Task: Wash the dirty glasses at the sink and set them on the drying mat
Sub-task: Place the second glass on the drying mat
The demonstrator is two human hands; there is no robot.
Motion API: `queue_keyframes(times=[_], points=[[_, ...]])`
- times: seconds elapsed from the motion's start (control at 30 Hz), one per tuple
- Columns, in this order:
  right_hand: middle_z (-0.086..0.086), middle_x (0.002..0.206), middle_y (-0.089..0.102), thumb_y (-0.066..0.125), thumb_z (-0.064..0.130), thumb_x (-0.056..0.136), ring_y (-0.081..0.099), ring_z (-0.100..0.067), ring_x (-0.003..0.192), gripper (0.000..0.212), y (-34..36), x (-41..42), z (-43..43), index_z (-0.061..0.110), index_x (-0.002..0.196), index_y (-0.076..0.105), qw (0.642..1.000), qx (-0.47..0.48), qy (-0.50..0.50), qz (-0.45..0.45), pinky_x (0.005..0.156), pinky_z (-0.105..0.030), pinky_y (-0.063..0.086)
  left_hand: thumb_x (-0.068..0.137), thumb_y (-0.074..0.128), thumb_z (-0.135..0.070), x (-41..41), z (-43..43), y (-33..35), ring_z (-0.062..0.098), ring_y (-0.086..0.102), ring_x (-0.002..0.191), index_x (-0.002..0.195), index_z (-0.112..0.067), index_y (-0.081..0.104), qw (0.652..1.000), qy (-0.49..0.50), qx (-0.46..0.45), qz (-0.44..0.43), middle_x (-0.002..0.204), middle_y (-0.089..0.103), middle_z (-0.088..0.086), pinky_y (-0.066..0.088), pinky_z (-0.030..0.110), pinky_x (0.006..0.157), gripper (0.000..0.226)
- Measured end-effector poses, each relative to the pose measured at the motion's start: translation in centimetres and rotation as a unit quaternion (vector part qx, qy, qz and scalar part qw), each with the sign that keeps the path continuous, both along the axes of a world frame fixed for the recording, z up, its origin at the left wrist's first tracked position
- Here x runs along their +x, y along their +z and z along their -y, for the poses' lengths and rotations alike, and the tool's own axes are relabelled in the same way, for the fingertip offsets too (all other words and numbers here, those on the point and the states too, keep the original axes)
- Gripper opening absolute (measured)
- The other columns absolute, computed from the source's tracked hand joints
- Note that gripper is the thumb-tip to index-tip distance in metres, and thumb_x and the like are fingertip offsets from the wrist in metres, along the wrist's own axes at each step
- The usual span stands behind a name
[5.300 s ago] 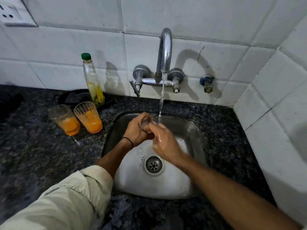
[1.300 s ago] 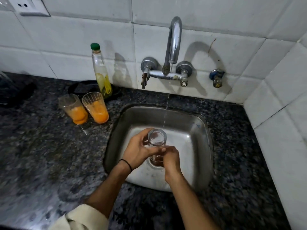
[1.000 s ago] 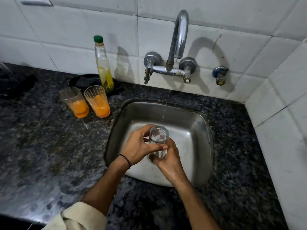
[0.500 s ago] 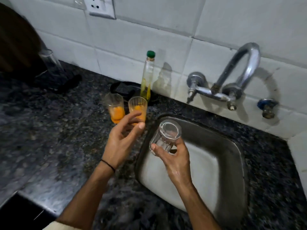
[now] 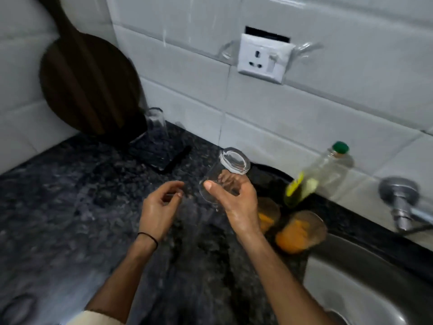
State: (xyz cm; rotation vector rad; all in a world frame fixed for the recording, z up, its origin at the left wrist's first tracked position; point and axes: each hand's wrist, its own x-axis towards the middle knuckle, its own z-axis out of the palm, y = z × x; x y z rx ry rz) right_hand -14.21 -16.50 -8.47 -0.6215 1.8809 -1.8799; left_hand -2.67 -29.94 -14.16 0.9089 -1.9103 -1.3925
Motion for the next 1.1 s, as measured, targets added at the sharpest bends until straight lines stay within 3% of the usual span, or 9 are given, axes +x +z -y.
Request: queue_keyframes(times=[0.17,0.3,0.5,0.6,0.67,0.77,0.93,1.03,1.1], points=[[0.016,0.07,0.065,0.086,0.016,0.077,0.061,0.001,0.067,0.027,-2.1,-1.2,9.9,0.01,0.092,0.065,1.0,0.01,0.006,-0.003,0.066,-0.016,0.047,0.092,0.061,-0.006,0.3,9.3,-1.4,0.008,0.064,0.091,0.106,-0.029,0.066,0.997,0.012,-0.038,0.06,0.1,0.068,-0.006,0.053,0.023,0.083,0.028],[0.017,0.07,0.063,0.087,0.022,0.075,0.059,-0.001,0.068,0.028,-4.0,-2.3,15.7,0.013,0.092,0.065,1.0,0.019,-0.019,-0.016,0.067,-0.017,0.047,0.092,0.061,-0.016,0.0,14.8,-3.5,0.022,0.057,0.112,0.124,-0.015,0.061,0.972,0.015,-0.143,0.184,0.123,0.058,0.003,0.047,0.034,0.096,0.032],[-0.014,0.091,0.07,0.089,0.041,0.07,0.069,-0.026,0.08,0.044,-6.1,-3.6,23.4,0.011,0.094,0.069,0.995,0.075,-0.024,-0.053,0.072,-0.04,0.057,0.094,0.047,-0.057,-0.1,20.1,-5.7,0.021,0.002,0.152,0.156,-0.017,0.014,0.904,-0.01,-0.17,0.391,0.165,0.003,0.001,0.008,0.048,0.121,0.081],[-0.015,0.073,0.064,0.09,0.039,0.069,0.062,-0.027,0.063,0.044,-6.4,-3.5,26.6,0.007,0.072,0.061,0.991,0.096,-0.036,-0.084,0.061,-0.04,0.055,0.086,0.038,-0.075,0.3,22.1,-6.2,0.019,-0.012,0.151,0.157,-0.019,-0.003,0.88,-0.026,-0.152,0.45,0.164,-0.012,-0.004,-0.005,0.05,0.12,0.1],[-0.007,0.07,0.06,0.091,0.033,0.068,0.058,-0.018,0.061,0.038,-6.8,-3.0,28.4,0.016,0.068,0.057,0.991,0.088,-0.032,-0.09,0.061,-0.032,0.054,0.08,0.032,-0.083,0.7,22.7,-6.8,0.017,-0.018,0.15,0.156,-0.021,-0.011,0.878,-0.035,-0.129,0.459,0.163,-0.019,-0.007,-0.009,0.051,0.119,0.107],[-0.011,0.093,0.064,0.092,0.036,0.065,0.065,-0.017,0.08,0.035,-7.3,-1.8,30.4,0.028,0.077,0.06,0.991,0.084,-0.026,-0.103,0.07,-0.026,0.055,0.077,0.021,-0.087,1.2,22.3,-7.5,0.014,-0.025,0.147,0.153,-0.024,-0.02,0.882,-0.034,-0.14,0.449,0.159,-0.029,-0.01,-0.014,0.051,0.119,0.107],[0.005,0.094,0.049,0.091,0.037,0.067,0.053,-0.003,0.075,0.04,-8.6,-0.8,32.4,0.022,0.085,0.059,0.979,0.131,-0.016,-0.157,0.065,-0.01,0.042,0.076,0.016,-0.087,1.2,22.4,-7.9,0.012,-0.029,0.145,0.152,-0.024,-0.023,0.883,-0.026,-0.153,0.444,0.157,-0.033,-0.011,-0.017,0.05,0.117,0.106],[0.007,0.095,0.047,0.09,0.04,0.067,0.053,-0.002,0.079,0.045,-9.4,-0.7,32.8,0.018,0.098,0.066,0.97,0.147,-0.009,-0.191,0.072,-0.014,0.044,0.076,0.015,-0.087,1.3,22.5,-8.0,0.012,-0.03,0.144,0.152,-0.023,-0.024,0.88,-0.024,-0.161,0.447,0.156,-0.034,-0.01,-0.018,0.05,0.116,0.106],[0.011,0.093,0.047,0.089,0.047,0.065,0.053,-0.004,0.08,0.047,-10.0,-0.8,32.9,0.022,0.098,0.067,0.965,0.16,-0.013,-0.207,0.082,-0.031,0.05,0.076,0.014,-0.086,1.2,22.6,-8.1,0.012,-0.03,0.144,0.151,-0.023,-0.025,0.879,-0.021,-0.165,0.446,0.156,-0.034,-0.01,-0.017,0.05,0.116,0.106]])
